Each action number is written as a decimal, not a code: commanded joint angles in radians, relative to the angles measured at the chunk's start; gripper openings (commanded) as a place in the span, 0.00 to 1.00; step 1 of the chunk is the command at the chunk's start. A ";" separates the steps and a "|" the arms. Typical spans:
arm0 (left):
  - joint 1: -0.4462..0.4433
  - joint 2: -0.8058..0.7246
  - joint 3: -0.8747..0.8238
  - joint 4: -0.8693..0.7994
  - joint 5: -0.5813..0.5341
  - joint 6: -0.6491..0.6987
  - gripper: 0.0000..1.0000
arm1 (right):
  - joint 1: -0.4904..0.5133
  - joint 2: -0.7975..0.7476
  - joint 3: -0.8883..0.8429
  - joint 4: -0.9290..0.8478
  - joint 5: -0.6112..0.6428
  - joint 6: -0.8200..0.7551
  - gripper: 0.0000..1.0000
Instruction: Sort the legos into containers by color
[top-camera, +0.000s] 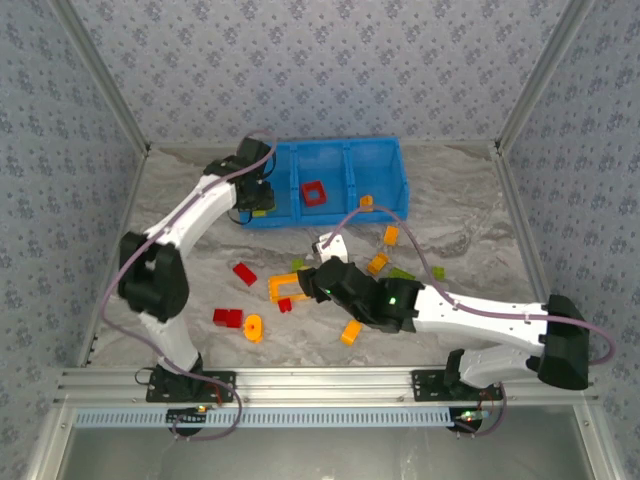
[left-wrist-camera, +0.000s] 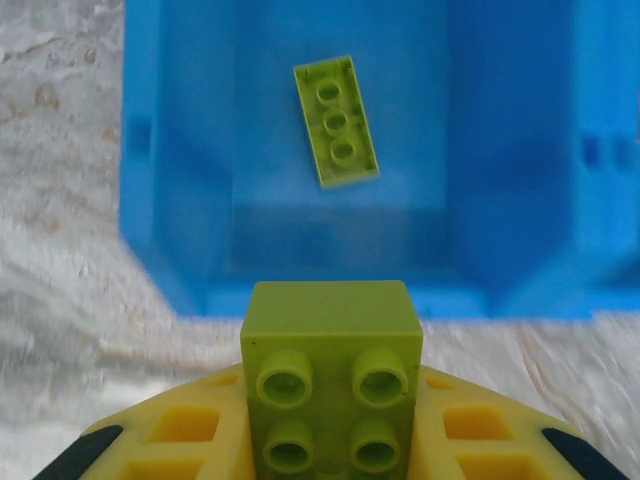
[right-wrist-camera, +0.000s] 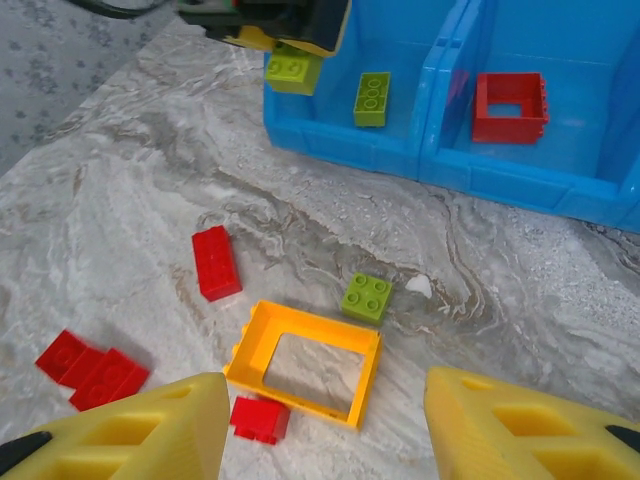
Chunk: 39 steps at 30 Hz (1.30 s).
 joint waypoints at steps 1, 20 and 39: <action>0.025 0.148 0.172 -0.074 -0.064 0.057 0.19 | -0.008 0.049 0.076 0.015 0.040 -0.006 0.56; 0.014 0.387 0.400 -0.190 -0.166 0.012 0.52 | -0.070 0.102 0.061 0.005 -0.015 0.080 0.58; -0.076 -0.212 0.045 -0.069 -0.090 -0.054 0.49 | -0.173 0.316 0.141 -0.183 -0.304 -0.393 0.42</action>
